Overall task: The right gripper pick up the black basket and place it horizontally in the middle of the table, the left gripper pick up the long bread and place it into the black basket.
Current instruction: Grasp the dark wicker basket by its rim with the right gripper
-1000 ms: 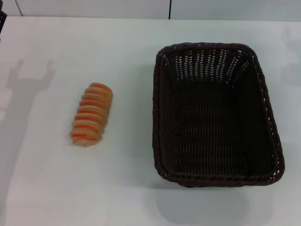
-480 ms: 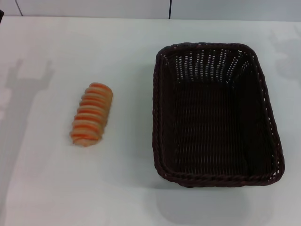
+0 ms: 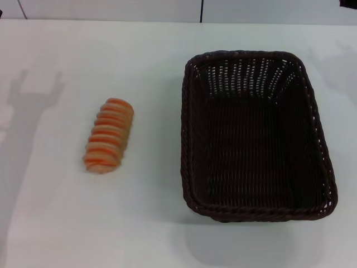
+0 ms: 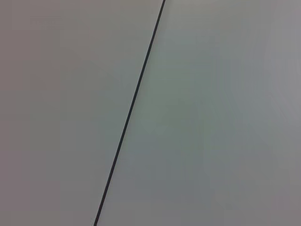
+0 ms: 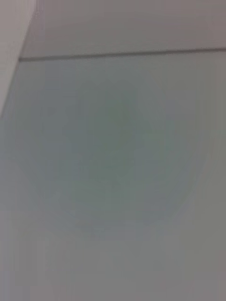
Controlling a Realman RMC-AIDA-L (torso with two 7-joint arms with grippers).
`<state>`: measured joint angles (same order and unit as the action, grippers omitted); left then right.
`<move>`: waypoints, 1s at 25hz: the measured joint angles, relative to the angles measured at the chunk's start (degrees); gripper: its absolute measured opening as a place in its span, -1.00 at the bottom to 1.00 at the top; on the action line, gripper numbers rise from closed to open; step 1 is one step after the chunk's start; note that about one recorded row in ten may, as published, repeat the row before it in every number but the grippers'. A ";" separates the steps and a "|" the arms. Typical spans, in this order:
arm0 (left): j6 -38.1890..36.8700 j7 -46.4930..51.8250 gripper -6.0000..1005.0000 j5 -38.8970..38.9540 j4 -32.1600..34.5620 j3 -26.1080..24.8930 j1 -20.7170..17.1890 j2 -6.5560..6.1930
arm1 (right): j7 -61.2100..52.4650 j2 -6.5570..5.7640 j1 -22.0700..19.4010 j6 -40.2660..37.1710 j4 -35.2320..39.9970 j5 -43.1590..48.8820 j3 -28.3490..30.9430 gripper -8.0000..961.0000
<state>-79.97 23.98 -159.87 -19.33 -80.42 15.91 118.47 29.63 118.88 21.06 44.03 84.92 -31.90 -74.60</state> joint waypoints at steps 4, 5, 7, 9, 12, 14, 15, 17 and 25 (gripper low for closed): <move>-0.41 0.02 0.72 -0.01 0.00 0.00 -0.19 0.00 | -5.17 -0.03 0.24 8.86 5.00 1.22 1.28 0.51; -0.42 0.02 0.72 0.00 0.00 0.00 -0.28 0.00 | -6.63 -0.04 0.42 10.88 6.25 2.03 1.60 0.51; -0.42 0.02 0.72 -0.01 0.00 0.01 -0.43 -0.02 | -10.47 -0.05 0.80 16.19 9.10 4.04 1.92 0.51; -0.35 0.10 0.72 -0.01 0.00 0.00 -0.55 -0.06 | -13.29 -0.06 1.21 20.69 11.28 5.12 1.94 0.51; -0.09 1.06 0.72 -0.01 0.08 0.00 -0.68 -0.11 | -17.33 -0.13 2.51 28.02 13.63 5.83 1.93 0.51; 0.05 2.34 0.72 -0.01 0.36 -0.24 -0.70 -0.24 | -19.15 -0.15 3.42 31.76 14.41 5.86 1.93 0.51; 0.09 2.78 0.72 -0.01 0.49 -0.47 -0.70 -0.28 | -19.95 -0.15 3.90 33.48 14.67 5.86 1.93 0.51; 0.09 2.78 0.72 -0.01 0.49 -0.47 -0.70 -0.28 | -21.21 -0.12 4.77 35.98 14.82 5.88 1.88 0.51; 1.00 3.19 0.72 -0.01 0.61 -1.65 -0.71 -0.50 | -26.33 -0.05 8.25 44.21 13.42 5.60 1.90 0.51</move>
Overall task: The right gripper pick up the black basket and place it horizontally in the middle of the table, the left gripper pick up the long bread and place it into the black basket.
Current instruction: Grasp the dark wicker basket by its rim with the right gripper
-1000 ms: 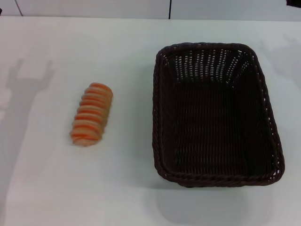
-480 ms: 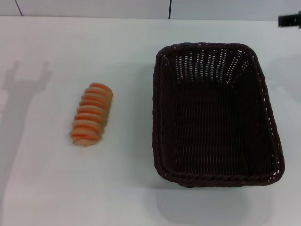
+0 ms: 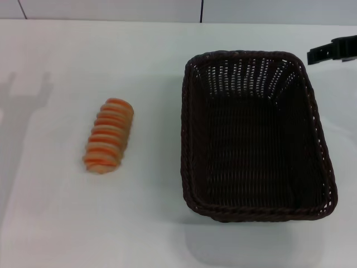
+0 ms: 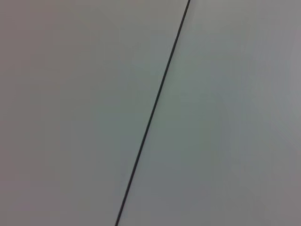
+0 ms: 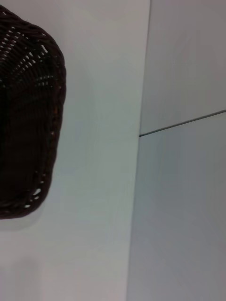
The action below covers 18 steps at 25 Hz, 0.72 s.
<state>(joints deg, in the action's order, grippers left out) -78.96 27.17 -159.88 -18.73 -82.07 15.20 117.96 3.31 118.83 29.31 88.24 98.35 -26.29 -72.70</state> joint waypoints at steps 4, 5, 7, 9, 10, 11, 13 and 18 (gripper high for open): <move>0.55 0.00 0.72 -0.07 0.06 -1.29 0.03 -0.02 | -2.63 0.15 -0.33 0.82 -0.26 -0.28 -0.34 0.51; 0.67 0.00 0.72 -0.07 0.07 -1.47 0.06 -0.02 | -3.48 0.16 -0.54 0.83 -0.48 -0.30 -0.57 0.51; 0.80 0.00 0.71 -0.06 0.08 -1.87 0.08 -0.02 | -4.81 0.17 -0.92 0.87 -0.99 -0.35 -1.17 0.51; 0.83 0.00 0.71 -0.08 0.09 -2.47 0.08 -0.02 | -6.03 0.20 -1.17 0.88 -1.29 -0.37 -1.97 0.51; 0.85 0.00 0.71 -0.09 0.10 -2.74 0.07 -0.02 | -7.31 0.24 -1.30 0.97 -1.49 -0.38 -3.28 0.51; 0.85 0.00 0.71 -0.06 0.10 -2.89 0.06 -0.03 | -7.31 0.24 -1.30 0.97 -1.49 -0.38 -3.28 0.51; 0.85 0.00 0.71 -0.05 0.10 -2.96 0.02 -0.07 | -8.48 0.27 -1.42 1.43 -1.61 -0.40 -4.34 0.51; 0.85 -0.01 0.71 -0.06 0.10 -3.06 0.00 -0.30 | -10.44 0.36 -1.88 2.91 -1.37 -1.02 -5.27 0.51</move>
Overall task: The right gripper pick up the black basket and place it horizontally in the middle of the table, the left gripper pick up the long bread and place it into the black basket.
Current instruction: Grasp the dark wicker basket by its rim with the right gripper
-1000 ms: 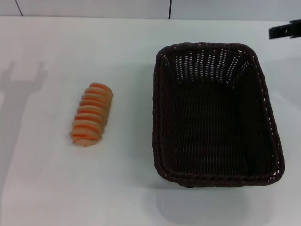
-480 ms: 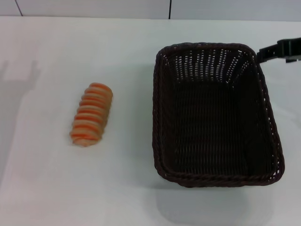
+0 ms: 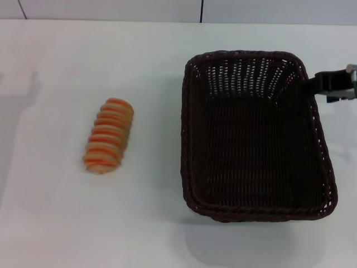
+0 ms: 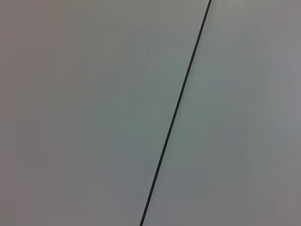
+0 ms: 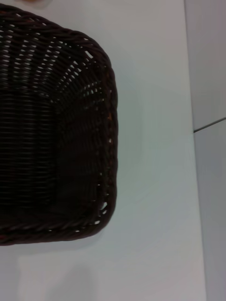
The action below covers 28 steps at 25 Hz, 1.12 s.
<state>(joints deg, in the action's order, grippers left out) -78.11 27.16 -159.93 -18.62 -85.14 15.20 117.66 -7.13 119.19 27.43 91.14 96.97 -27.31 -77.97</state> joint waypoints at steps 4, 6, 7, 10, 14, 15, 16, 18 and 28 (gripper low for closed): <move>0.00 -0.30 0.71 0.00 0.00 -0.05 0.07 -0.18 | -0.67 0.15 -0.44 0.45 -0.31 -0.23 -0.11 0.51; -0.01 -0.40 0.71 0.00 -0.01 -0.36 0.13 -0.20 | -0.89 0.22 -0.63 0.47 -0.85 -0.24 -0.12 0.51; -0.04 -0.37 0.70 0.00 0.00 -0.65 0.11 -0.20 | -1.04 0.23 -0.67 0.47 -1.17 -0.28 -0.11 0.51; -0.26 -0.16 0.70 0.00 -0.01 -1.41 -0.01 -0.17 | -1.34 0.24 -0.96 0.39 -1.95 -1.04 -0.11 0.51; -0.35 -0.09 0.70 -0.02 -0.01 -1.44 -0.06 -0.18 | -1.37 0.14 -1.42 -0.18 -3.05 -2.35 -0.43 0.51; -0.37 -0.09 0.70 -0.02 -0.01 -1.44 -0.07 -0.19 | -1.37 0.11 -1.46 -0.29 -3.30 -2.33 -0.63 0.51; -0.41 -0.08 0.70 -0.03 -0.01 -1.44 -0.07 -0.20 | -1.38 0.08 -1.46 -0.33 -3.62 -2.29 -0.79 0.51; -0.49 -0.07 0.70 -0.03 -0.01 -1.44 -0.08 -0.21 | -1.39 0.05 -1.36 -0.49 -4.36 -2.19 -0.93 0.51; -0.77 -0.03 0.69 -0.03 -0.01 -1.44 -0.09 -0.25 | -1.37 -0.08 -0.28 -2.63 -9.04 -2.02 -2.75 0.51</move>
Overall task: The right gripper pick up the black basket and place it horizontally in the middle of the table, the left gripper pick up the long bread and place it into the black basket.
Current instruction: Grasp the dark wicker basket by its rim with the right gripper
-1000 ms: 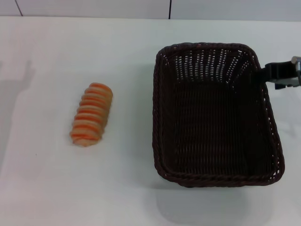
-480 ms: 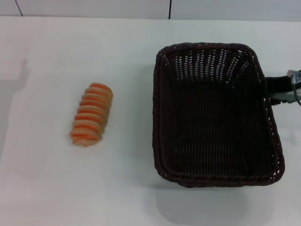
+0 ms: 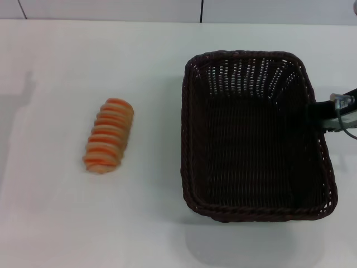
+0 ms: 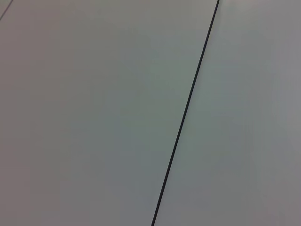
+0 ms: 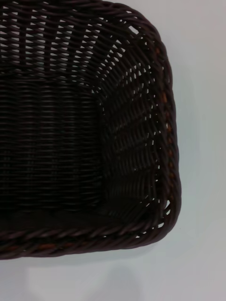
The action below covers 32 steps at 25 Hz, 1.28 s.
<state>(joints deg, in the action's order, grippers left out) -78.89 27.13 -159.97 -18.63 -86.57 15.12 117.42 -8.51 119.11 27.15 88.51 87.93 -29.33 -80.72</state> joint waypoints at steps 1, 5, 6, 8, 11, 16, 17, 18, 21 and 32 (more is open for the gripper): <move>-0.02 0.00 0.69 0.00 0.00 0.00 -0.01 0.00 | 0.00 -0.01 0.00 -0.15 -0.13 0.01 -0.22 0.51; -0.17 0.02 0.69 0.00 -0.04 0.00 -0.26 0.00 | 0.00 -0.02 0.05 -0.57 -0.61 0.04 -1.22 0.50; -0.27 0.02 0.69 0.00 -0.08 0.00 -0.38 0.00 | -0.05 -0.02 0.08 -0.64 -0.67 0.06 -1.54 0.49; -0.49 0.03 0.69 0.00 -0.11 0.00 -0.54 0.00 | -0.23 -0.02 0.11 -0.77 -0.65 0.13 -2.06 0.46; -0.69 0.03 0.69 0.00 -0.29 0.00 -0.94 0.00 | -0.39 -0.03 -0.26 -1.47 -0.10 0.19 -2.22 0.42; -1.33 0.03 0.69 0.01 -0.54 0.00 -1.34 0.00 | -0.42 -0.02 -0.12 -1.75 0.06 0.22 -3.02 0.29; -1.42 0.03 0.68 0.00 -0.53 0.00 -1.37 0.00 | -0.42 -0.02 -0.04 -1.79 0.02 0.22 -3.24 0.22; -1.52 0.03 0.68 0.01 -0.53 0.00 -1.41 0.00 | -0.43 -0.02 0.00 -1.85 -0.03 0.22 -3.32 0.15; -1.60 0.03 0.68 0.01 -0.53 0.01 -1.61 0.00 | -0.44 -0.02 0.02 -2.08 -0.28 0.22 -3.37 -0.07; -1.71 0.11 0.68 0.00 -0.63 -0.79 -2.02 0.22 | 6.71 -0.03 -3.43 -11.32 6.80 0.32 -4.28 -0.67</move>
<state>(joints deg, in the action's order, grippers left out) -80.60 27.24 -159.96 -19.26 -87.36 13.10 117.63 -1.80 119.09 23.72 77.20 94.73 -29.01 -85.00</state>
